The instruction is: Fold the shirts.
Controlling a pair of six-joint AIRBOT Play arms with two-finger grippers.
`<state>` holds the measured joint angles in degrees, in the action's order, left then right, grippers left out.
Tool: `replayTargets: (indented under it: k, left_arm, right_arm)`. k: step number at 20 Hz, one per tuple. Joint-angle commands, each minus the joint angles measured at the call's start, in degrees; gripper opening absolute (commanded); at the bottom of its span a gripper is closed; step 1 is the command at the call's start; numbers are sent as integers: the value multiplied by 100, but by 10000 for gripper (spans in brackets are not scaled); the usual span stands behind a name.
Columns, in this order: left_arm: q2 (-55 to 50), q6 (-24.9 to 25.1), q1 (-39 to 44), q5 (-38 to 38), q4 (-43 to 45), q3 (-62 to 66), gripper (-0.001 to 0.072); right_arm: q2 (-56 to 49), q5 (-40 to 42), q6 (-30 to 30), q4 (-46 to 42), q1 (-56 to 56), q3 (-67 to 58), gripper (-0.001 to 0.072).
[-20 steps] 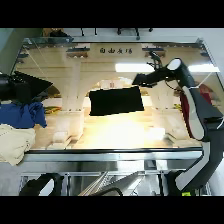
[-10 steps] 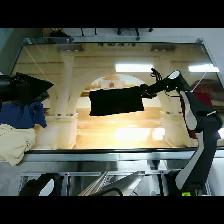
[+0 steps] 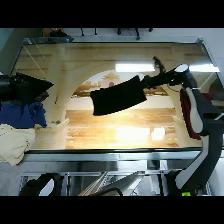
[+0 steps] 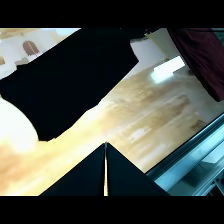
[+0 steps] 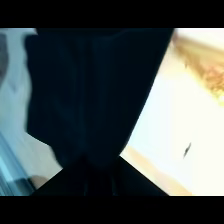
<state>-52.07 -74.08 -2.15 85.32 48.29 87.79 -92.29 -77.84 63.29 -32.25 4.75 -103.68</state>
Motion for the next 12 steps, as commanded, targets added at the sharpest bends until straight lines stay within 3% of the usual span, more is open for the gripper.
replayTargets:
  k: [1,7,12]
  left_arm:
    - [4,9,-2,20,-37,-2,14]
    - [2,107,-2,24,-26,-2,14]
    - [2,162,-2,83,-22,-2,15]
  right_arm:
    - [800,317,422,190,706,-153,25]
    - [1731,1097,1379,186,2575,-153,25]
    - [1805,992,2168,-195,3563,-153,25]
